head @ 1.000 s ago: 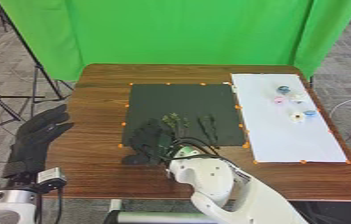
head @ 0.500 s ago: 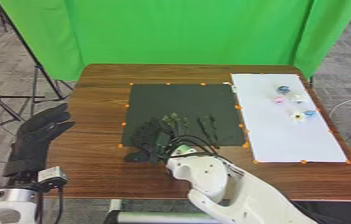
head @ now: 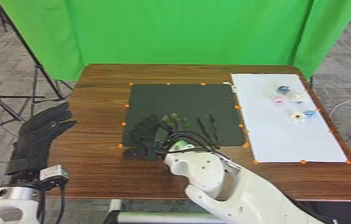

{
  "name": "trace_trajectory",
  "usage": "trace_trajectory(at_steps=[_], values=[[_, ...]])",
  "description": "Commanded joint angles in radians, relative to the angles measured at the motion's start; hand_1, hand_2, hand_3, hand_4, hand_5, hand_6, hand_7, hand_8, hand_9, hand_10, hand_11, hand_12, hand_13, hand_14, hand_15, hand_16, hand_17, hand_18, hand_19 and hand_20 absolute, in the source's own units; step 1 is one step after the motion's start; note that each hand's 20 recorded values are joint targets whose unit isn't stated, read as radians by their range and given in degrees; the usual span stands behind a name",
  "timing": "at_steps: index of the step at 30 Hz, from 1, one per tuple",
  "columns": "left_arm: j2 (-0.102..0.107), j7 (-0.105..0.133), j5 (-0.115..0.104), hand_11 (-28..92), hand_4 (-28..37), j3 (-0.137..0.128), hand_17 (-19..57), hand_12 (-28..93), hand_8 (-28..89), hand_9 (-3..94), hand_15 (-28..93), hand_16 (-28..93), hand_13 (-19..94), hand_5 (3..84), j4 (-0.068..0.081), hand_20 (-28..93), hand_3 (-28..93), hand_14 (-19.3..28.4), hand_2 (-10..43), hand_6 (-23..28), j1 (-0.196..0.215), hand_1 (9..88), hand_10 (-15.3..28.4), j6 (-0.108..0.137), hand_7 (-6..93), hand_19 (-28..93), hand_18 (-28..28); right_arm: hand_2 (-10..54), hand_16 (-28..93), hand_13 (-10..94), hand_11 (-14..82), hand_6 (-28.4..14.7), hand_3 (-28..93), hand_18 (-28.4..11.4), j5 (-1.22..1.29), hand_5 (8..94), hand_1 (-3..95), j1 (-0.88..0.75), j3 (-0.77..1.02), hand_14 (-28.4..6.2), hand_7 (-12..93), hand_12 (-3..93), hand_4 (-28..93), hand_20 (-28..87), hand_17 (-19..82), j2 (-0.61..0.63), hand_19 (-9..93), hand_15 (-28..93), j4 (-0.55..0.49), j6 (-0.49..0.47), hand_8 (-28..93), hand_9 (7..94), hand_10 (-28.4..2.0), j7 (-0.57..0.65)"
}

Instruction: Arrange flowers

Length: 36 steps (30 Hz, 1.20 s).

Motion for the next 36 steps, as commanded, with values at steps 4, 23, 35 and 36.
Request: trace_trajectory(at_steps=[4,23,35,36], values=[[-0.015,-0.006,0.002,37,-26.6,-0.004,-11.4,9,-15,30.9,61,-13,21,36.1,-0.003,12,89,21.6,-1.5,5.6,0.023,26.6,16.1,0.000,24.0,51,18.8,16.3,13,39,15.1,-1.5,75,-22.6,0.029,68.9,5.5,-0.007,0.010,-21.3,19,14.4,-27,31,22,-0.016,87,71,-0.029,0.005,-15,46.5,-21.1,0.001],[-0.015,0.042,-0.021,34,-21.5,-0.117,-11.9,10,-13,31.7,61,-12,22,35.7,-0.060,12,82,23.9,1.8,6.9,0.200,27.9,17.8,0.054,20.7,52,20.2,9.1,13,46,17.8,-3.8,81,-22.3,0.337,55.5,12.1,0.085,0.182,-18.7,20,16.3,-24,31,25,0.464,86,72,-0.273,0.287,-14,52.3,-21.0,0.208],[0.004,0.022,-0.007,34,-21.6,-0.046,-11.9,10,-13,31.9,61,-12,22,35.6,-0.051,11,82,24.0,1.6,6.9,0.126,27.7,18.0,0.038,20.9,52,20.2,4.0,13,50,21.4,-5.0,84,-21.1,0.440,54.4,19.3,-0.148,0.556,-16.2,21,16.6,-24,29,28,0.660,89,73,-0.115,0.260,-14,54.3,-18.8,0.396],[0.000,0.012,0.000,34,-21.6,-0.043,-11.9,10,-13,31.9,61,-12,22,35.6,-0.050,11,82,24.0,1.6,6.9,0.117,27.7,18.0,0.034,20.9,52,20.2,3.6,13,50,21.5,-5.0,84,-21.1,0.434,54.5,19.7,-0.166,0.585,-16.0,21,16.5,-24,29,28,0.655,89,73,-0.101,0.240,-14,54.4,-18.6,0.400]])
